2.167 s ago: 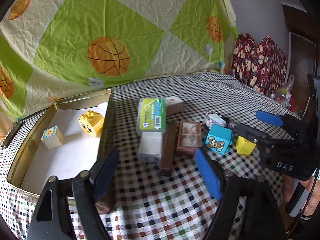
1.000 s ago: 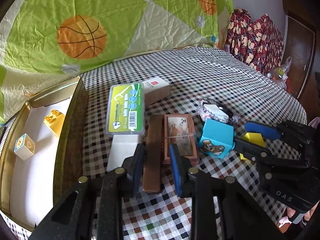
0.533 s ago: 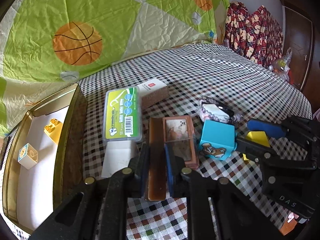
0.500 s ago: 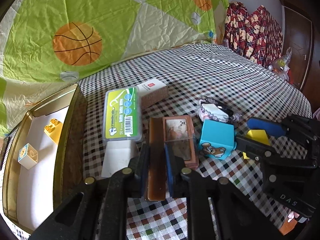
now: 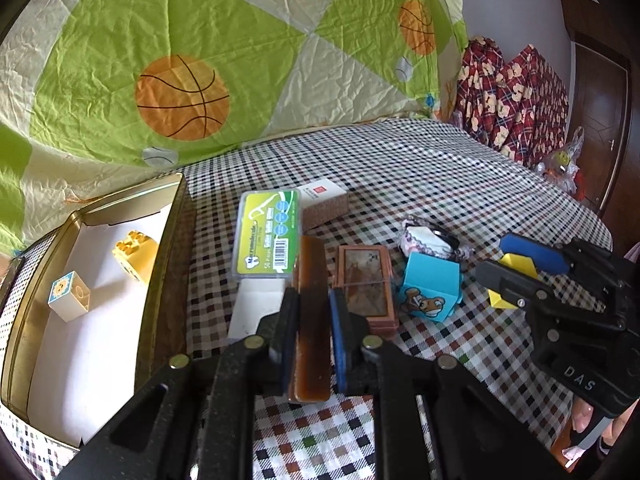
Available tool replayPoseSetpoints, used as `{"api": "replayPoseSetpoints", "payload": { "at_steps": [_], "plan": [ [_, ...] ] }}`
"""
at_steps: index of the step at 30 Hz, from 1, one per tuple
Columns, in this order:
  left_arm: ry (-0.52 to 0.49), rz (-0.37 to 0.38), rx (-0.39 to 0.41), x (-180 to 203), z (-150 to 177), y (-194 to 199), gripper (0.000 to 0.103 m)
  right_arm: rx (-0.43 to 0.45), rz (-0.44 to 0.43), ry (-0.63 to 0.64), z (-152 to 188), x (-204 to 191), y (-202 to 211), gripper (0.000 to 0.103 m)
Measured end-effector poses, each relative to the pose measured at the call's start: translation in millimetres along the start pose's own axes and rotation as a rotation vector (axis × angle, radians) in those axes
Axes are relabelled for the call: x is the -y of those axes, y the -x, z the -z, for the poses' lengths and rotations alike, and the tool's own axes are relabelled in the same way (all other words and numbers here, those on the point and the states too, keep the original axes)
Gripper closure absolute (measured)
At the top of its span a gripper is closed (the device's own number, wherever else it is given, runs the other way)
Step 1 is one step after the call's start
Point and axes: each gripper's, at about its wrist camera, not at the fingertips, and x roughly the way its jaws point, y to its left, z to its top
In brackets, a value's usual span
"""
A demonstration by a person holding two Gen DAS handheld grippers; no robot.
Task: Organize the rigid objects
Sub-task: 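Lift the brush with the left tool toward the tin while the right holds the yellow cube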
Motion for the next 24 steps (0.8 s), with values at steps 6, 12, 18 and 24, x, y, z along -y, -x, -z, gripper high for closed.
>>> {"api": "replayPoseSetpoints", "payload": {
  "at_steps": [6, 12, 18, 24],
  "plan": [
    [0.062, 0.005, 0.057, -11, 5, 14, 0.089, 0.013, 0.005, -0.003, -1, 0, 1, 0.064],
    [0.091, 0.003, 0.098, -17, 6, 21, 0.089, 0.04, 0.011, -0.006, 1, 0, 5, 0.064],
    [0.113, 0.0, 0.127, -20, 10, 27, 0.089, 0.077, 0.013, -0.005, 3, -1, 12, 0.064],
    [0.115, -0.013, 0.155, -19, 11, 32, 0.089, 0.11, 0.016, -0.007, 3, -1, 16, 0.064]
  ]
}}
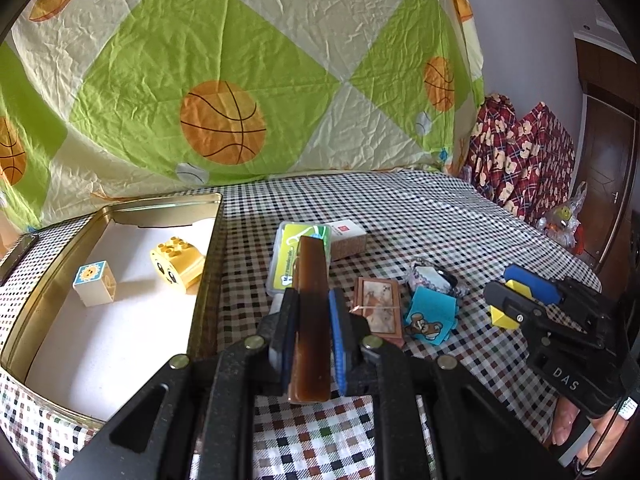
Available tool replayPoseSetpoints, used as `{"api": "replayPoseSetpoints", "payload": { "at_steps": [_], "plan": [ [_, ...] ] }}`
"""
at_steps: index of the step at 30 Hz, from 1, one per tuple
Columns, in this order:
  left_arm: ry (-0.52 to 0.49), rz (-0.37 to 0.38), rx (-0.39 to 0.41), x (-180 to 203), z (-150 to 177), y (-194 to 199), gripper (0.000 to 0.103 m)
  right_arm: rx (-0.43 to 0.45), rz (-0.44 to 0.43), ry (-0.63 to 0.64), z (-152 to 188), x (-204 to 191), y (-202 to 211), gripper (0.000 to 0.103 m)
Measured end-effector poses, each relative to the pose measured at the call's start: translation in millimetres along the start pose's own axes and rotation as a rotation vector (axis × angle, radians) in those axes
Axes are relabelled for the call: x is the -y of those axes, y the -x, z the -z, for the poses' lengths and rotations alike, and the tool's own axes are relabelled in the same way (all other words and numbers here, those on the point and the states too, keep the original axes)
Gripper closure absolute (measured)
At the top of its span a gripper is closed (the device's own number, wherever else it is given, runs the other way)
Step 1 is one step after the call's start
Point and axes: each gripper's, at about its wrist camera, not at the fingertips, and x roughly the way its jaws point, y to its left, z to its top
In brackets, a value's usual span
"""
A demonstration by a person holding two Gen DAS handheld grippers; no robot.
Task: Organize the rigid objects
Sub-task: 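Lift the brush with the left tool toward the tin while the right holds the yellow cube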
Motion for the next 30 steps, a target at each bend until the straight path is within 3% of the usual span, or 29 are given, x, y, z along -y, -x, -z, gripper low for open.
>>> {"api": "replayPoseSetpoints", "payload": {
  "at_steps": [30],
  "plan": [
    [0.06, 0.001, 0.09, -10, 11, 19, 0.089, 0.114, 0.024, -0.003, 4, 1, 17, 0.064]
  ]
}}
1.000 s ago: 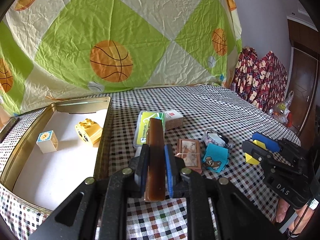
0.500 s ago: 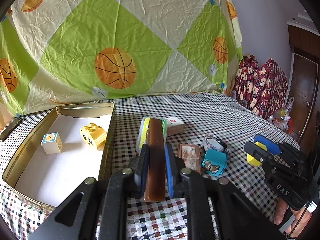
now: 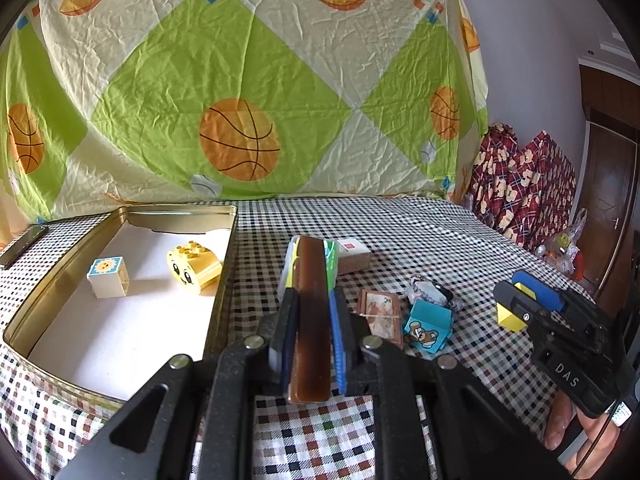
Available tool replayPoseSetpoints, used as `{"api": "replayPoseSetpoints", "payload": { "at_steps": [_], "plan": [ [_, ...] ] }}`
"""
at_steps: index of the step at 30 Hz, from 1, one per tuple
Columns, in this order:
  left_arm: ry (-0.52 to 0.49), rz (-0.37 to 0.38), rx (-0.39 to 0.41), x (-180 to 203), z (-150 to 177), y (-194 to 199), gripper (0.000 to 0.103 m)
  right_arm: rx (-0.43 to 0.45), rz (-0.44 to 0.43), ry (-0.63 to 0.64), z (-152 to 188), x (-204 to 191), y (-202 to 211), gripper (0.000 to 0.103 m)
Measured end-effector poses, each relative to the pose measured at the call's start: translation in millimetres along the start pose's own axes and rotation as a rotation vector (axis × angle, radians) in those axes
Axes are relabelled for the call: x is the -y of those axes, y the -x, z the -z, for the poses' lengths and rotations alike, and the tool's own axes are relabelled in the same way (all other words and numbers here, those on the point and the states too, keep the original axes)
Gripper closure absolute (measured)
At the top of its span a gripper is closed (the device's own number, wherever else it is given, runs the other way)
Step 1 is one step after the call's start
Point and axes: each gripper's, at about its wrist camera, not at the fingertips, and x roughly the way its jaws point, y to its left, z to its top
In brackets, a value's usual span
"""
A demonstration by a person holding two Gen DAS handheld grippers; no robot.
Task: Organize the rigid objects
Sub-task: 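Lift the brush with the left tool toward the tin while the right holds the yellow cube, then lower the brush over the tin with the left tool while the right holds the yellow cube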
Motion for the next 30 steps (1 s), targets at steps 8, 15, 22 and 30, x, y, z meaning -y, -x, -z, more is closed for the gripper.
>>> {"api": "replayPoseSetpoints", "payload": {
  "at_steps": [8, 15, 22, 30],
  "plan": [
    [-0.005, 0.005, 0.025, 2, 4, 4, 0.089, 0.024, 0.007, -0.005, 0, 1, 4, 0.064],
    [-0.034, -0.007, 0.075, 8, 7, 13, 0.089, 0.048, 0.011, -0.001, -1, 0, 8, 0.064],
    [-0.043, -0.012, 0.113, 9, 9, 20, 0.089, 0.083, 0.014, 0.003, 1, 0, 13, 0.064],
    [-0.042, -0.014, 0.146, 7, 11, 27, 0.089, 0.114, 0.014, 0.012, 2, -1, 18, 0.064]
  ]
}}
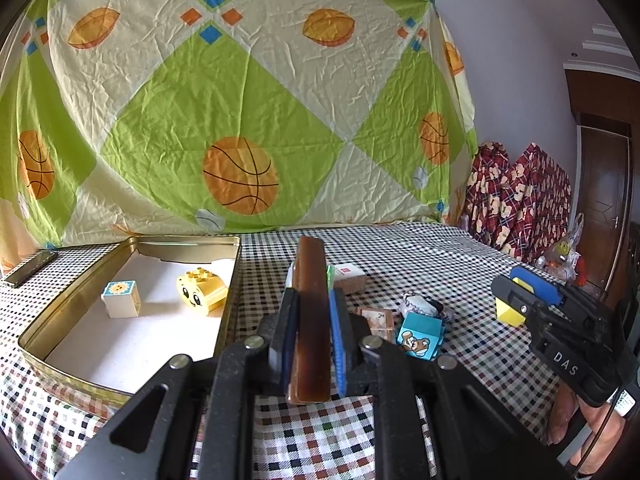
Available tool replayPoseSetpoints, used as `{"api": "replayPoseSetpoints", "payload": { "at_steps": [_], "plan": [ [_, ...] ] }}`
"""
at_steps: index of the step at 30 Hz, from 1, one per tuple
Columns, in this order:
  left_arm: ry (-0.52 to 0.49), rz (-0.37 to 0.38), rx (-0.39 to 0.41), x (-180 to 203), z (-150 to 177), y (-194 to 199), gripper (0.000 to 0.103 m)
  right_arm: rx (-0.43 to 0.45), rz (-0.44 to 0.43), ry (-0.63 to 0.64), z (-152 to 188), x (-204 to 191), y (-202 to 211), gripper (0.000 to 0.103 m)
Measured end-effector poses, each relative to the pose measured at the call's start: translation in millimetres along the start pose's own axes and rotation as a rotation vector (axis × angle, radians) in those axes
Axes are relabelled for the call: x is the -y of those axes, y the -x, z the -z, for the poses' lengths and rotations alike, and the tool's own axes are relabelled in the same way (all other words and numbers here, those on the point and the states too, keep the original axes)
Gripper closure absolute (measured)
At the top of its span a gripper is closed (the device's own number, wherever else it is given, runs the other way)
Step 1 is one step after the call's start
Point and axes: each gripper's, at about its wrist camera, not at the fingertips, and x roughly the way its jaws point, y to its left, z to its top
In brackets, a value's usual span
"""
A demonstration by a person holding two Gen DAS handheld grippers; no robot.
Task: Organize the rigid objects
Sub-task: 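Lower the brush over the tin with the left tool while the right holds the yellow cube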
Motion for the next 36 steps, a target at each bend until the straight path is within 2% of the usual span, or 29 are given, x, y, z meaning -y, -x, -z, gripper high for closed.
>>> {"api": "replayPoseSetpoints", "payload": {
  "at_steps": [21, 36],
  "plan": [
    [-0.015, -0.04, 0.071, -9, 3, 19, 0.089, 0.048, 0.065, -0.023, -1, 1, 7, 0.064],
    [0.012, -0.077, 0.09, -32, 4, 30, 0.089, 0.038, -0.026, -0.005, -6, -33, -2, 0.064]
  ]
}}
